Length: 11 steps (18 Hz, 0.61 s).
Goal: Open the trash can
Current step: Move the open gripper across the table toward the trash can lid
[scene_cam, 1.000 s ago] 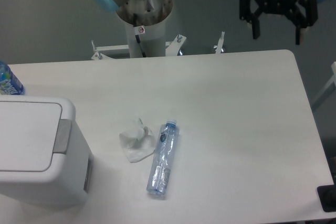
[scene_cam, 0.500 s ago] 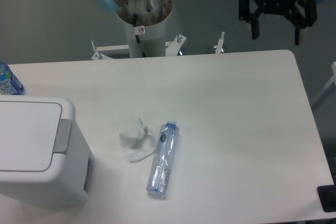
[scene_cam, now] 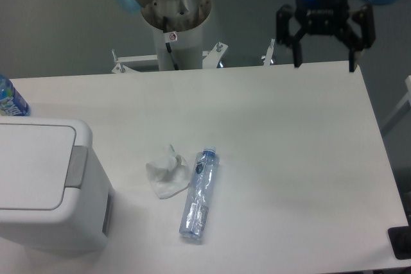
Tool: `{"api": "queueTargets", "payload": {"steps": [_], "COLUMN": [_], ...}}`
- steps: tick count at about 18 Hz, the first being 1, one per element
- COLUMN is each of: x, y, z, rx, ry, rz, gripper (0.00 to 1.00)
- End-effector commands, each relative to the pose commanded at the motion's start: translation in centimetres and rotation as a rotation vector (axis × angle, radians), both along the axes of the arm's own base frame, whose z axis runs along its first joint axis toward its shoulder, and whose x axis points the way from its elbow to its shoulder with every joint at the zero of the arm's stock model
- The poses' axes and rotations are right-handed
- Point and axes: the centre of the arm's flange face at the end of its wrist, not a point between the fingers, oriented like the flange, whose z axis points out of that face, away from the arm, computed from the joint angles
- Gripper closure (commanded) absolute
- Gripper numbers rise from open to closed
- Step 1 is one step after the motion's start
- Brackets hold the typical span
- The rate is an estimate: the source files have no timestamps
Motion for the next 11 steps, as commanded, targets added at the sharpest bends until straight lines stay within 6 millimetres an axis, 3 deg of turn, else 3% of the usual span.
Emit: {"api": "queueTargets", "payload": {"steps": [11], "x": [5.9], "y": [8.1], "z": [-1.5], "rx": [0.154], "ry": [-0.183], "rz": [0.158], "gripper": [0.00]}}
